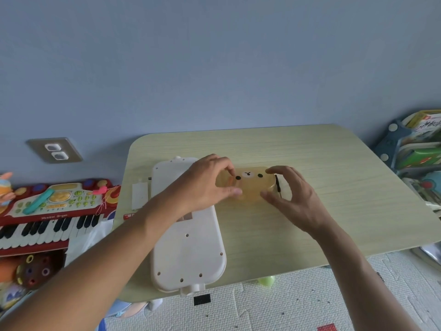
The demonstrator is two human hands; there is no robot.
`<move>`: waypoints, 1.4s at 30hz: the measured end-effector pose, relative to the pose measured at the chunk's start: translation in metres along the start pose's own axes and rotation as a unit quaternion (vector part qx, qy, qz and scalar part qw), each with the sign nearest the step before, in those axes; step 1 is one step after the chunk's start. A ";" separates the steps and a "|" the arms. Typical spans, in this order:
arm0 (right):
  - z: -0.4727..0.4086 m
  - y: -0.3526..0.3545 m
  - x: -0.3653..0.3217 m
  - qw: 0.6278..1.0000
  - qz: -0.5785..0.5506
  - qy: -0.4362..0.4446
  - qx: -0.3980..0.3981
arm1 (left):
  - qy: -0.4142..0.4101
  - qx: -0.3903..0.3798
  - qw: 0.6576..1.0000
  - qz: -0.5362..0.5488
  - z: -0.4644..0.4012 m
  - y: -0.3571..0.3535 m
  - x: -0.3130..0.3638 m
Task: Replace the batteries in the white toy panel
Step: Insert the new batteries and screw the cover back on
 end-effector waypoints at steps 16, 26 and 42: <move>-0.006 0.001 -0.006 0.997 0.041 -0.049 0.034 | 0.026 0.029 0.999 0.003 -0.003 -0.001 -0.001; -0.018 -0.031 -0.100 0.996 0.054 0.068 0.018 | 0.070 0.172 0.982 0.026 0.096 0.082 -0.066; -0.023 -0.167 -0.207 0.955 0.162 0.224 -0.107 | 0.125 0.034 0.991 -0.026 0.131 0.057 -0.109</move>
Point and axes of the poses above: each hand's wrist, its own z-axis away from the middle knuckle, its own y-axis out of the back of the hand, x = y × z, the point moved 6 cm from there along -z, towards the middle knuckle, and after that the axes turned 6 degrees about -x, right-handed, at the moved point
